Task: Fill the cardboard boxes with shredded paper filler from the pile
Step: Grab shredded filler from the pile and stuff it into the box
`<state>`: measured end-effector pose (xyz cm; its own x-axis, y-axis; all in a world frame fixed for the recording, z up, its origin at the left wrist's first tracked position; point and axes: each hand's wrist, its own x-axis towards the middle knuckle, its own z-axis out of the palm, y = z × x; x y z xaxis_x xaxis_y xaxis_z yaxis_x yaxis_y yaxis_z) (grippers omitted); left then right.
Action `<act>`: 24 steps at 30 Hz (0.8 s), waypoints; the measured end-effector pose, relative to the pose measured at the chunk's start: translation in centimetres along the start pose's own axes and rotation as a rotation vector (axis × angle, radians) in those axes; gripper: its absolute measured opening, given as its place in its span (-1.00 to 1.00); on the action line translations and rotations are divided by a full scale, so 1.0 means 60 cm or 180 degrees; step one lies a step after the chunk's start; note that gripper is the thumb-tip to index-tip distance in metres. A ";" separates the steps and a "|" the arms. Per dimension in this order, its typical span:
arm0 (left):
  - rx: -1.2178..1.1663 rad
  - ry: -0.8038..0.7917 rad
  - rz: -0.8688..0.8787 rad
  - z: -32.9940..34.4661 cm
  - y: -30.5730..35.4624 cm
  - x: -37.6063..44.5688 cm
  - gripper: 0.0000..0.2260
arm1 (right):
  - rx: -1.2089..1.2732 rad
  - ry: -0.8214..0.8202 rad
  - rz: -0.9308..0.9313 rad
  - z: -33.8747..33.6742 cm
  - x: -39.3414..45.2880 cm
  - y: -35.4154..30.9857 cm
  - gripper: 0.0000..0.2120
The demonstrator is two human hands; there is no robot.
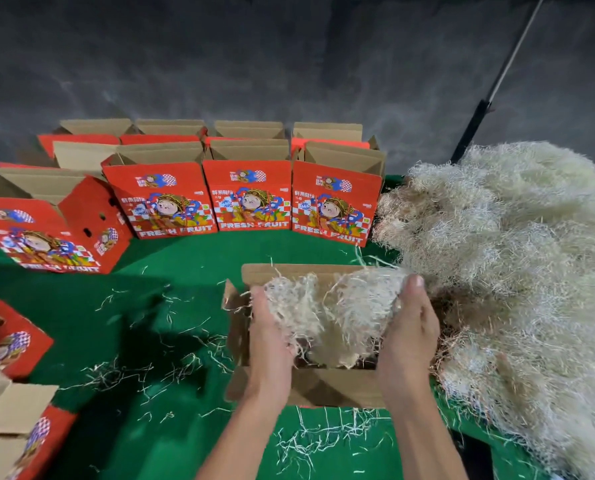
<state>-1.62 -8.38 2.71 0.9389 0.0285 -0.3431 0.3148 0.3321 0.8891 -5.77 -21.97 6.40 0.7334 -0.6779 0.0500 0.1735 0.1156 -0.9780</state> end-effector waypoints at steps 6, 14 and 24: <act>0.0139 -0.0129 0.0089 0.028 -0.024 -0.020 -0.46 | -0.0360 -0.1081 -0.0281 0.028 -0.017 0.019 -0.76; 0.0265 -0.0031 -0.0010 0.017 -0.021 0.007 0.00 | -0.1116 -0.0817 -0.0318 0.023 -0.002 0.047 -0.54; -0.0192 0.0335 -0.0035 0.018 0.013 0.042 -0.81 | -0.0601 -0.0217 -0.0144 -0.001 0.021 0.064 -0.42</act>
<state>1.16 -9.06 2.87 0.9146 0.1223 -0.3853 0.3130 0.3891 0.8664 -4.20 -22.43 2.68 0.7716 -0.6278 0.1021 0.0858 -0.0564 -0.9947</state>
